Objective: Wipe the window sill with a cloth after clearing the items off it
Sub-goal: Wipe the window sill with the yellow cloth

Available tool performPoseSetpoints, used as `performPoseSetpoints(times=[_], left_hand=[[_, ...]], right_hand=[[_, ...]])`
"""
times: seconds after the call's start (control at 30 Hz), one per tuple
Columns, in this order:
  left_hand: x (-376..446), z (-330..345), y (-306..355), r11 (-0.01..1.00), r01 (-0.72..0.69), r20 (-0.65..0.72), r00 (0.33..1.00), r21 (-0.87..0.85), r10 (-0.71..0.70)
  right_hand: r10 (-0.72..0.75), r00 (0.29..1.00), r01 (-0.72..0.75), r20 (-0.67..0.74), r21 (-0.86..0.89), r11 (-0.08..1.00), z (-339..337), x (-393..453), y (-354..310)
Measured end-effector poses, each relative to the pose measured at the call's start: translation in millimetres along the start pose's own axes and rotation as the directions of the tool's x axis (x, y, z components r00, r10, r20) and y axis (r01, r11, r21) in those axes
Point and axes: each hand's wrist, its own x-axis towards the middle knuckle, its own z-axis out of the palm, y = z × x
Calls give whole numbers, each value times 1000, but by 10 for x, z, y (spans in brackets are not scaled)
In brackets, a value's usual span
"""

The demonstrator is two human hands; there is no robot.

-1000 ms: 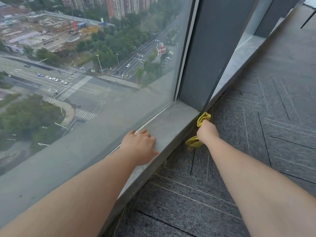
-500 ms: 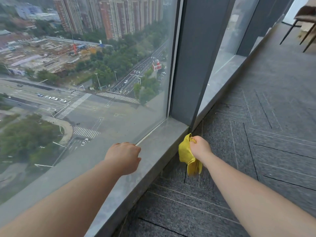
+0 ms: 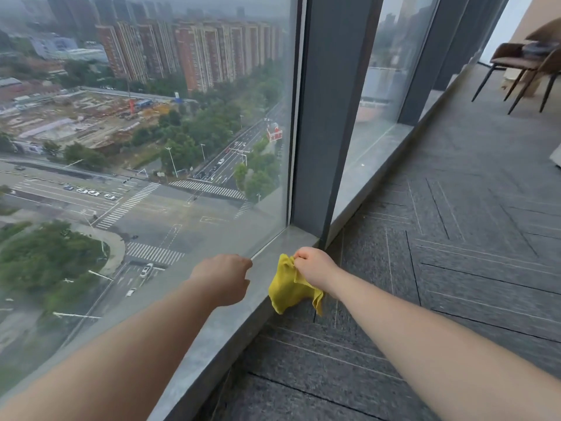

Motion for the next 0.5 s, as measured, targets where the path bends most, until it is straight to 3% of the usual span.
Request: performPoseSetpoints(times=[0.17, 0.27, 0.37, 0.5], left_hand=[[-631, -587, 143, 905, -98, 49, 990, -415, 130], [-1059, -1082, 211, 833, -84, 75, 986, -547, 149], [-1505, -1694, 243, 862, -12, 161, 981, -507, 108], [-2161, -2644, 220, 918, 11, 132, 990, -396, 45]], right_hand=[[5, 981, -3, 195, -10, 1000, -371, -840, -724], [0, 948, 1, 317, -3, 1000, -646, -1310, -1215], [-35, 917, 73, 397, -82, 994, -963, -1776, -1794], [-105, 878, 227, 468, -212, 951, -1501, -2389, -2596]])
